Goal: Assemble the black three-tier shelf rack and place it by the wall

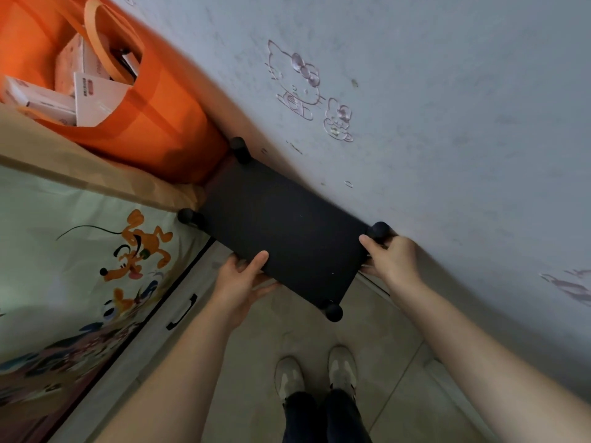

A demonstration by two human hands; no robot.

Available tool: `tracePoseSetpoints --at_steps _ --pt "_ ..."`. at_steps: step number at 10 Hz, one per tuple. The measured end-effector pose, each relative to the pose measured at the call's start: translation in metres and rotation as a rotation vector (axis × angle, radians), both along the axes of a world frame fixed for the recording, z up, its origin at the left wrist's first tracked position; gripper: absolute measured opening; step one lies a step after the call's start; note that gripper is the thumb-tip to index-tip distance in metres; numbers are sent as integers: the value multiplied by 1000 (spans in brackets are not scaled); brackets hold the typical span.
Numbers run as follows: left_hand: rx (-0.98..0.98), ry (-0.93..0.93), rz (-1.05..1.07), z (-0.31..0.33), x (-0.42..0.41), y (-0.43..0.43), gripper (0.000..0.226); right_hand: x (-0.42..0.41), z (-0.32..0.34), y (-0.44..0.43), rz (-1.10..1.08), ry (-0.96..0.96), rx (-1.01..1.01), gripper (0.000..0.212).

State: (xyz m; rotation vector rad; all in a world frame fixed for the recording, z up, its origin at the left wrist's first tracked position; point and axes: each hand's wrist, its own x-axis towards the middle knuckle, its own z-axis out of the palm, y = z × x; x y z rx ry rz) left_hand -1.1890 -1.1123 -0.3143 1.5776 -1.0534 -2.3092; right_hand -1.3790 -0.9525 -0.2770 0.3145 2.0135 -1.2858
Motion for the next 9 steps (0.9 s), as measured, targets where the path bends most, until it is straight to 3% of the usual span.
tracePoseSetpoints --at_steps 2,4,5,7,8,9 --pt "23 -18 59 6 -4 5 27 -2 0 4 -18 -107 -24 16" --pt "23 -37 84 13 -10 12 45 7 -1 9 7 -206 -42 46" --pt "17 -42 73 17 -10 13 42 12 0 13 22 -204 -45 51" --pt "-205 -207 -139 21 -4 13 37 30 12 19 120 -121 6 32" --pt "-312 -273 -288 29 7 18 52 40 23 26 206 -25 60 36" --pt "-406 -302 -404 45 16 22 53 53 38 39 349 115 127 35"
